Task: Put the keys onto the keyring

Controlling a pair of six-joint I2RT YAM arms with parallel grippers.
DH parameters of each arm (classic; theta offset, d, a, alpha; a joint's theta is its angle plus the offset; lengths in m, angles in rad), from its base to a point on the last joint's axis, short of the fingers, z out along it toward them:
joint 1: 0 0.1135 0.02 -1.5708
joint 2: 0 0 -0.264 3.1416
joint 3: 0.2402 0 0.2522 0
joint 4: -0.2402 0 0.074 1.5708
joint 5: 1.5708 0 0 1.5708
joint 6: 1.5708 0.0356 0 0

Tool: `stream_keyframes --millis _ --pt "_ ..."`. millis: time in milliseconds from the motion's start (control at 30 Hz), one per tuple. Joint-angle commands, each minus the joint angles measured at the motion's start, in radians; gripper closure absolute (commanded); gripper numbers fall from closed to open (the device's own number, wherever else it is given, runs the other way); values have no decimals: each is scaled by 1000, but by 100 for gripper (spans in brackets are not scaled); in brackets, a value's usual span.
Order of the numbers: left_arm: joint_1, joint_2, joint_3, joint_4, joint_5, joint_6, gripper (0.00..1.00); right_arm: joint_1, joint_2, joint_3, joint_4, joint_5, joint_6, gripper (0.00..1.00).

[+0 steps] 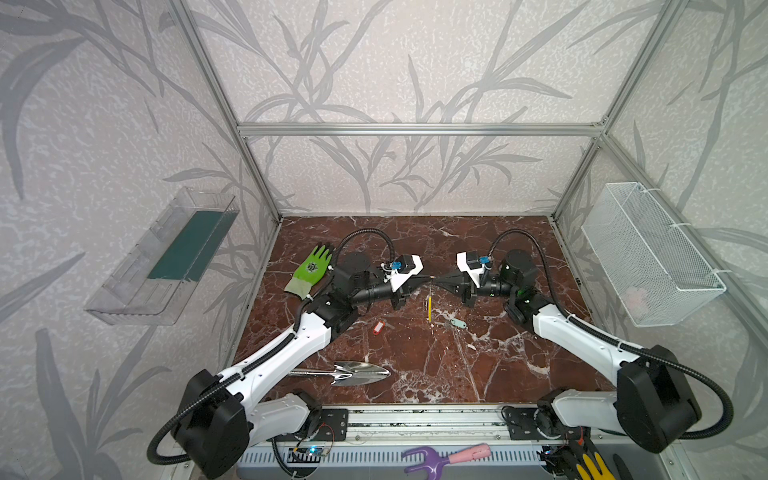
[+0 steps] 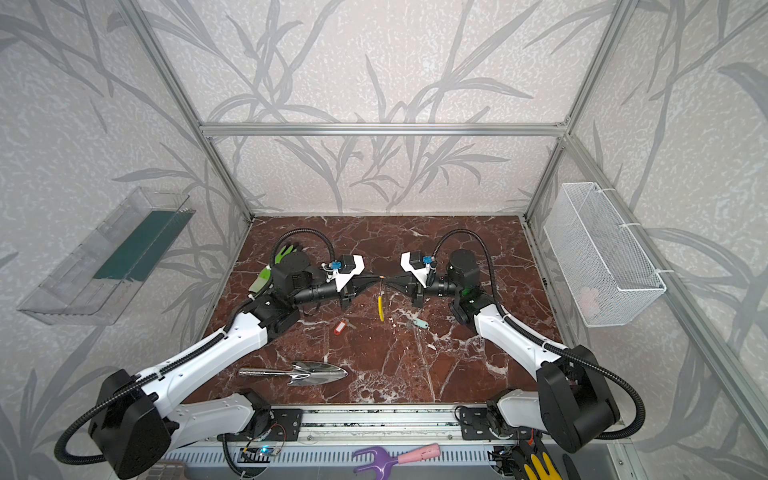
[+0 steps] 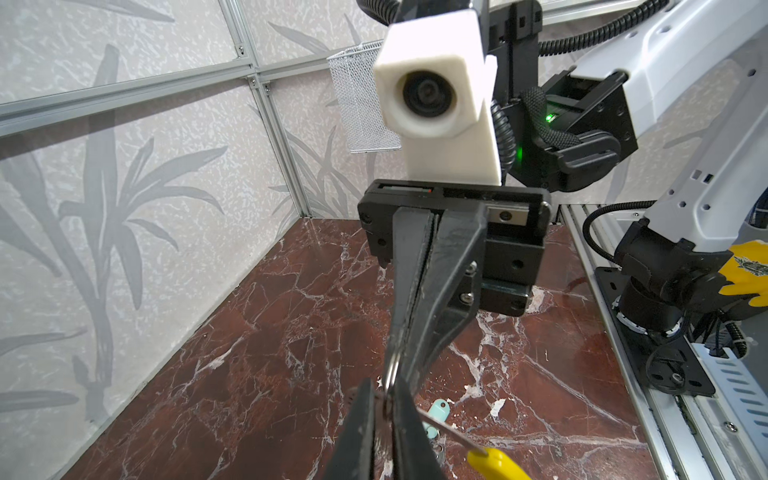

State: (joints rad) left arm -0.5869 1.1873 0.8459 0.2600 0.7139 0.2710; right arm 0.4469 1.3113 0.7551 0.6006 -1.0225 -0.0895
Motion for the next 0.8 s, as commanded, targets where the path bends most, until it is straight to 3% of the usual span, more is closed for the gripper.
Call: stream_keyframes --millis 0,367,767 --pt "3 5 -5 26 26 -6 87 4 -11 -6 63 -18 23 100" --pt "2 14 1 13 26 4 87 4 -2 -13 108 -22 46 100" --pt "-4 40 17 54 45 -9 98 6 12 -9 105 -39 48 100"
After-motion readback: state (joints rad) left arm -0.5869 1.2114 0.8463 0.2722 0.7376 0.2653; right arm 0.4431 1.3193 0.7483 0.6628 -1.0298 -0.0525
